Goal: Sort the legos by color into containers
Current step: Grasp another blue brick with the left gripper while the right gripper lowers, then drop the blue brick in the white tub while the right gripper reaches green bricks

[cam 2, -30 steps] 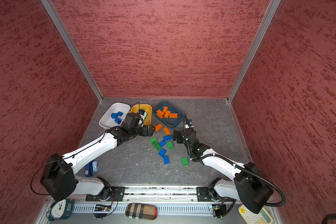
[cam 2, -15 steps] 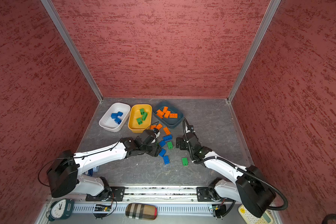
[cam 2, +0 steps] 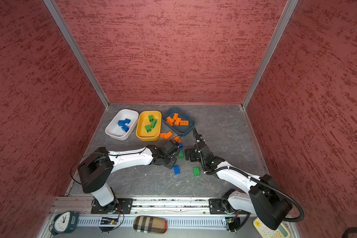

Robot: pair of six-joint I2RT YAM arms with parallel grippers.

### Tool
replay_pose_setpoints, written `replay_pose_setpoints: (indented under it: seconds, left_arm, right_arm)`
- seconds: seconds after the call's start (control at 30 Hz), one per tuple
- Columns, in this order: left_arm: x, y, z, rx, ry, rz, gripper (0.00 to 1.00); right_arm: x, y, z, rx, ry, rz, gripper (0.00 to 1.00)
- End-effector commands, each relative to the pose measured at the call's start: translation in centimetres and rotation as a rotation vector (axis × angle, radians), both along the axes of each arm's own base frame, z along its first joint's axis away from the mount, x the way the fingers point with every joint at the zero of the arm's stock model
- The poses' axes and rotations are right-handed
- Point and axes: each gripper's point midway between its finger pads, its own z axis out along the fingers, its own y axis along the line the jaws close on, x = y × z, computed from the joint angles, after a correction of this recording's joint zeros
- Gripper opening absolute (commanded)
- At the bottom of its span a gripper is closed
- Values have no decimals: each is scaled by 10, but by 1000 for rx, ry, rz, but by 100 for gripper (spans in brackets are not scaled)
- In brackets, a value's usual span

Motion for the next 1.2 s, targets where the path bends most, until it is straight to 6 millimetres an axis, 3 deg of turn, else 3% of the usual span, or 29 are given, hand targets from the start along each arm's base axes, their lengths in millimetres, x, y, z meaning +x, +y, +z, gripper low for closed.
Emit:
replay_pose_setpoints:
  seconds: [0.0, 0.1, 0.27, 0.53, 0.67, 0.8, 1.03, 1.17]
  left_arm:
    - [2, -4, -6, 22, -3, -22, 46]
    - [5, -7, -11, 32, -4, -31, 45]
    - [15, 0, -17, 70, -41, 4, 33]
    - [64, 57, -14, 134, -129, 319, 30]
    - [65, 75, -14, 90, -103, 392, 30]
    - [58, 92, 1, 37, -128, 443, 31]
    - [52, 168, 25, 45, -200, 670, 31]
    - [57, 208, 50, 18, -255, 775, 32]
  right_arm:
    - [3, 1, 9, 22, -46, 2, 99]
    - [2, 3, 10, 24, -47, 18, 99]
    - [-1, 10, 9, 30, -32, 62, 99]
    - [-3, 39, 2, 77, -6, 185, 99]
    - [2, 51, -1, 64, -1, 222, 99]
    - [7, 64, -3, 53, 5, 264, 99]
    - [17, 89, -7, 39, 7, 338, 99]
    - [21, 102, -8, 11, 1, 376, 99]
